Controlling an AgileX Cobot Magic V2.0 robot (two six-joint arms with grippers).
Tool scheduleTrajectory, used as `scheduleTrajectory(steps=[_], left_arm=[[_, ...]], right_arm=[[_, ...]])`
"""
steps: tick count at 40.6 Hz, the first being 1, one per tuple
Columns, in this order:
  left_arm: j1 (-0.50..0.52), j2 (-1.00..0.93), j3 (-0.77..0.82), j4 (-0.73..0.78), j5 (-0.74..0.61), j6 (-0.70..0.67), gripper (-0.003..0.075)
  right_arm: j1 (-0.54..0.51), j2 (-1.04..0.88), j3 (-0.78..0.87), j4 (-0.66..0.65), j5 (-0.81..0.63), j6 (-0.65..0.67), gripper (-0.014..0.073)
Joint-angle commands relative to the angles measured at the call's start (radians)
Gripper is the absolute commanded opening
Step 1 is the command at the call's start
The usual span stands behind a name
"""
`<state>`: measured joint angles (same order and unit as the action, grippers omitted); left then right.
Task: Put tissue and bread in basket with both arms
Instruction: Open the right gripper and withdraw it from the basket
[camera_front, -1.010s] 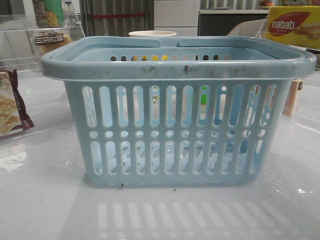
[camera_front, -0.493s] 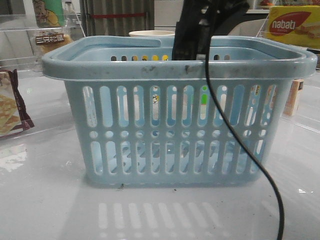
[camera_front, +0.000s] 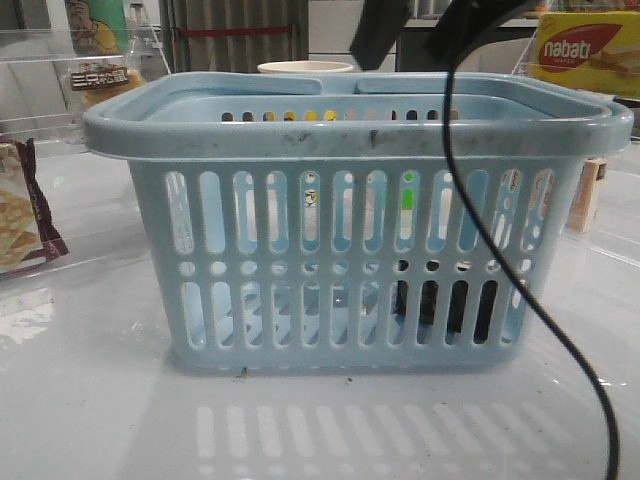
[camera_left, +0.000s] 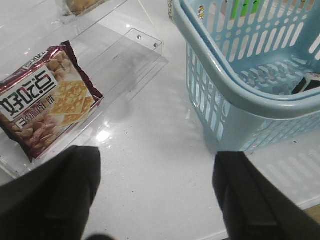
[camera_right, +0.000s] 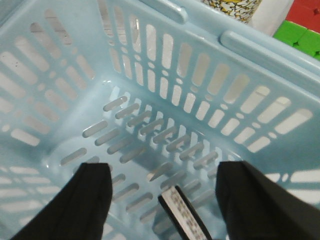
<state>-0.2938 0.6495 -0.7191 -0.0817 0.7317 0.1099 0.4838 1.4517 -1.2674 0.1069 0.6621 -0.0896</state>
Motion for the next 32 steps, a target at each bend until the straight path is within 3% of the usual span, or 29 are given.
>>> scheduleTrajectory(steps=[1,19,32], left_arm=[[-0.006,0.005,-0.028,-0.009,-0.075,0.000,0.0527],[-0.006,0.005,-0.028,-0.009,-0.136,0.000,0.0527],[-0.006,0.062,-0.042,-0.010,-0.215,0.000,0.0538]], right_arm=[[0.001,-0.154,0.057,0.009,-0.069,-0.019,0.0551],[0.001,-0.659,0.437,0.009,-0.098,-0.019,0.0551],[0.001,-0.834,0.505,0.009,-0.091,-0.019,0.0551]])
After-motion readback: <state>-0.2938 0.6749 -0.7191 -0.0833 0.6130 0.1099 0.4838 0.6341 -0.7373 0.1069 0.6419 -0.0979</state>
